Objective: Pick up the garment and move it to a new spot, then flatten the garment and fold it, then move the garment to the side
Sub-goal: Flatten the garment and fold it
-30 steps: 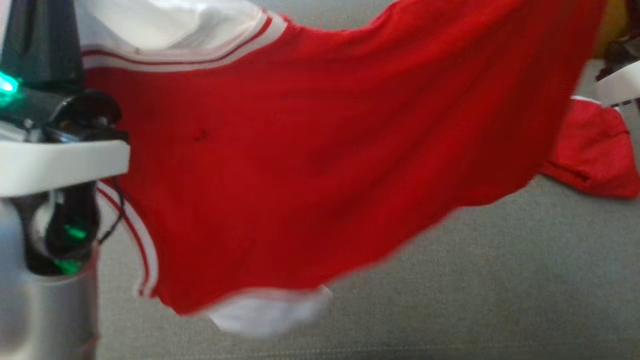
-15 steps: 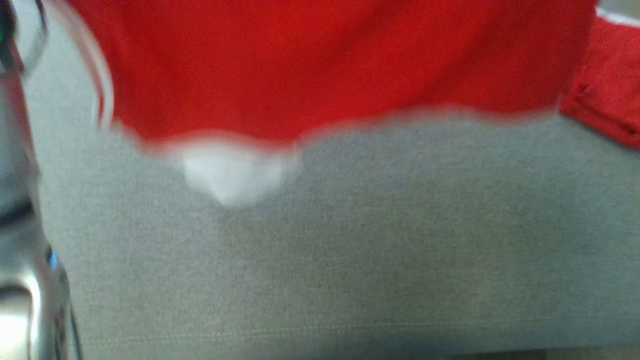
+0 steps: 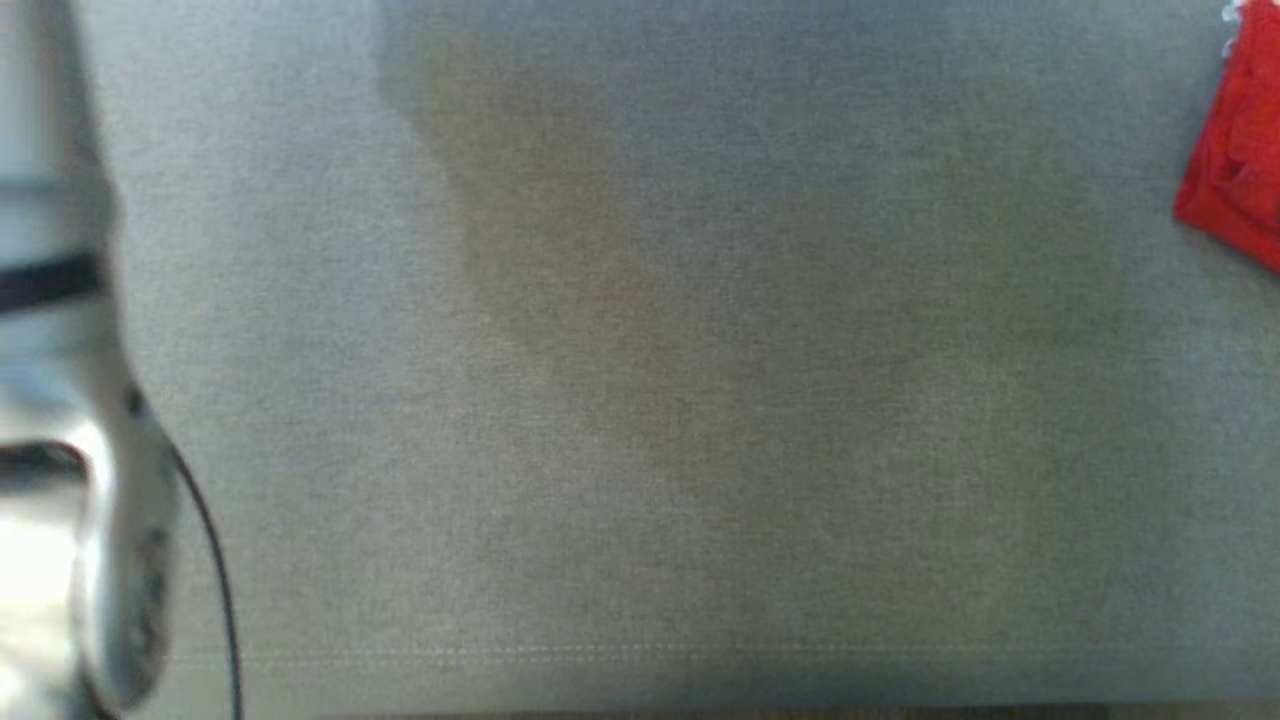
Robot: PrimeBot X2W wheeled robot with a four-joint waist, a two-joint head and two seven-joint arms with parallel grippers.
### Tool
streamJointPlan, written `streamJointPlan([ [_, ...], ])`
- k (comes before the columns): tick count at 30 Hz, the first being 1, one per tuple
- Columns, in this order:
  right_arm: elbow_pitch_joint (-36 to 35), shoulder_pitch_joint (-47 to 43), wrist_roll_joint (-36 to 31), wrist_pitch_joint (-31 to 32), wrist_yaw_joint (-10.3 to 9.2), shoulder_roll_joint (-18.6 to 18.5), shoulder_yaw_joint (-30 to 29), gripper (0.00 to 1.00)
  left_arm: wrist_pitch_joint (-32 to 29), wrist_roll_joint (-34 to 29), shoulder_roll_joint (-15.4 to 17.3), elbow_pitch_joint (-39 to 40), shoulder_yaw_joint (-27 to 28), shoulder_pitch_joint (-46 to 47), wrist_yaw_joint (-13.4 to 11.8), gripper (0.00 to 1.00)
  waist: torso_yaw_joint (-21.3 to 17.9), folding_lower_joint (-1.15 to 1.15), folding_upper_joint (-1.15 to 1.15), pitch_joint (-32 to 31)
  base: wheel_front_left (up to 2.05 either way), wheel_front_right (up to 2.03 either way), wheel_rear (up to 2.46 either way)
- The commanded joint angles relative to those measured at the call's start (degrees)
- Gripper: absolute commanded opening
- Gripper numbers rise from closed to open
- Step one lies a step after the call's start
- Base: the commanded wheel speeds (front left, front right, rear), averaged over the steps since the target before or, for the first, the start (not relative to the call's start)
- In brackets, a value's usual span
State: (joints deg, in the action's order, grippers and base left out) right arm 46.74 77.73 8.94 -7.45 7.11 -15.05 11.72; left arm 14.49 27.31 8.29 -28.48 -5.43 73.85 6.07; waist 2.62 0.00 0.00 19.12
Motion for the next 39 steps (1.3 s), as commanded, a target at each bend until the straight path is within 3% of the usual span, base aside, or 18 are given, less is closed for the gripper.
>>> streamJointPlan([
  [1,-0.72,-0.77,1.17,-0.46,0.37,1.10,-0.15,0.00,0.29,-0.69,1.75,1.57,-0.06,-0.94,0.17,0.00,0.34,0.00,0.00,0.06,0.00,0.00,0.00],
  [6,3.24,-7.27,5.14,-1.92,0.37,1.27,3.39,0.00,0.44,-2.88,0.92,1.40,-5.11,-12.02,0.89,0.00,1.34,0.00,0.00,-0.38,0.00,0.00,0.00],
  [9,3.88,-11.94,7.16,-1.40,0.37,0.53,8.63,0.00,0.44,-4.49,1.40,0.16,-7.93,-19.05,0.98,0.00,1.83,0.00,0.00,-1.10,0.00,0.00,0.00],
  [20,4.32,-26.73,16.46,1.32,0.37,-6.64,25.07,0.00,0.38,-6.84,7.58,-1.66,-12.12,-38.53,1.16,0.00,2.58,0.00,0.00,-7.64,0.00,0.00,0.00],
  [34,1.91,-33.98,24.88,7.27,0.37,-14.79,40.93,0.00,-2.97,-7.06,15.05,-0.78,-18.46,-50.19,1.38,0.00,3.22,0.00,0.00,-12.11,0.00,0.00,0.00],
  [39,1.17,-36.19,30.11,12.98,0.37,-17.30,44.76,0.00,-3.53,-6.34,16.78,0.18,-19.73,-52.86,1.39,0.00,3.10,0.00,0.00,-13.48,0.00,0.00,0.00],
])
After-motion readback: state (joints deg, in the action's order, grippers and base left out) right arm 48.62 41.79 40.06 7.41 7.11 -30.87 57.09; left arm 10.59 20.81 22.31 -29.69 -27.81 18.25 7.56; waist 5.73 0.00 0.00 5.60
